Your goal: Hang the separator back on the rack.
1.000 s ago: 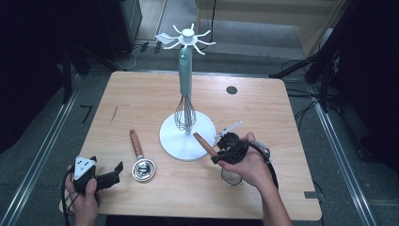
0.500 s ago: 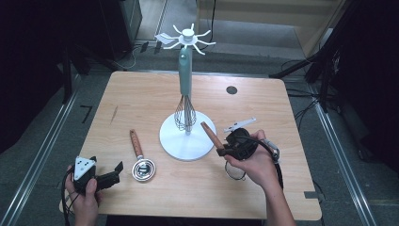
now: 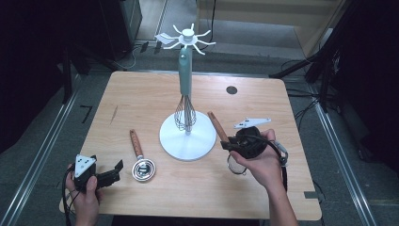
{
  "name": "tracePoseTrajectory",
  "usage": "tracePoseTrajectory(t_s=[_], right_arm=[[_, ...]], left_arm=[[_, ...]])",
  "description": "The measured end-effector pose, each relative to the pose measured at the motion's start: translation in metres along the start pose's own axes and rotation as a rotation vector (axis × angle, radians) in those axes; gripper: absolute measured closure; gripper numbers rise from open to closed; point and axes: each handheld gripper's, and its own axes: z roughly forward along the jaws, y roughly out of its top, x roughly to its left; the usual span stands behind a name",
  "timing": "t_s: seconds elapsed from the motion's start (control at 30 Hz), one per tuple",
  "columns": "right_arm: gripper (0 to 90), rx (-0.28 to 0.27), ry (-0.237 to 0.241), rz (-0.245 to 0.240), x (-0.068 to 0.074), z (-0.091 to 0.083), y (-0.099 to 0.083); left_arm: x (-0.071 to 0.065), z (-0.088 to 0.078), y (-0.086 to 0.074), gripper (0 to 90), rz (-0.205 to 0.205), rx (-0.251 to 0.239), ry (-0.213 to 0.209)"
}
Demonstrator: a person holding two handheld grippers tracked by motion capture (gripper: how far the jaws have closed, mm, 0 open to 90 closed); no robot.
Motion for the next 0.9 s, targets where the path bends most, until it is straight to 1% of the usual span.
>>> tracePoseTrajectory(t_s=[0.17,0.23,0.33,0.4,0.43,0.57,0.77,0.83,0.9], right_arm=[[70.6,-0.058,-0.017,0.012,-0.002,-0.008,-0.003],[70.6,-0.083,-0.024,0.031,-0.003,-0.012,-0.004],[70.6,-0.119,-0.020,0.044,-0.005,-0.017,-0.004],[70.7,-0.141,-0.010,0.042,-0.005,-0.020,-0.003],[70.6,-0.151,-0.011,0.041,-0.005,-0.021,-0.002],[70.6,-0.207,0.002,0.029,-0.001,-0.026,0.001],[70.6,-0.287,0.015,0.009,0.006,-0.031,0.005],[70.6,-0.311,0.017,0.010,0.008,-0.032,0.005],[70.6,-0.329,0.024,0.015,0.008,-0.034,0.005]], left_arm=[[0.000,0.000,0.000,0.0,-0.002,0.001,0.002],[0.000,0.001,0.000,0.0,-0.007,-0.001,0.015],[-0.001,0.001,0.001,0.0,0.000,-0.009,0.024],[-0.002,0.001,0.001,0.0,0.014,-0.009,0.024],[-0.002,0.001,0.000,0.0,0.015,-0.012,0.025],[-0.002,0.000,0.000,0.0,0.007,-0.020,0.024],[-0.002,0.000,0.000,0.0,0.009,-0.023,0.026],[-0.002,0.000,0.000,0.0,0.004,-0.024,0.028],[-0.001,0.001,0.000,0.0,-0.001,-0.015,0.032]])
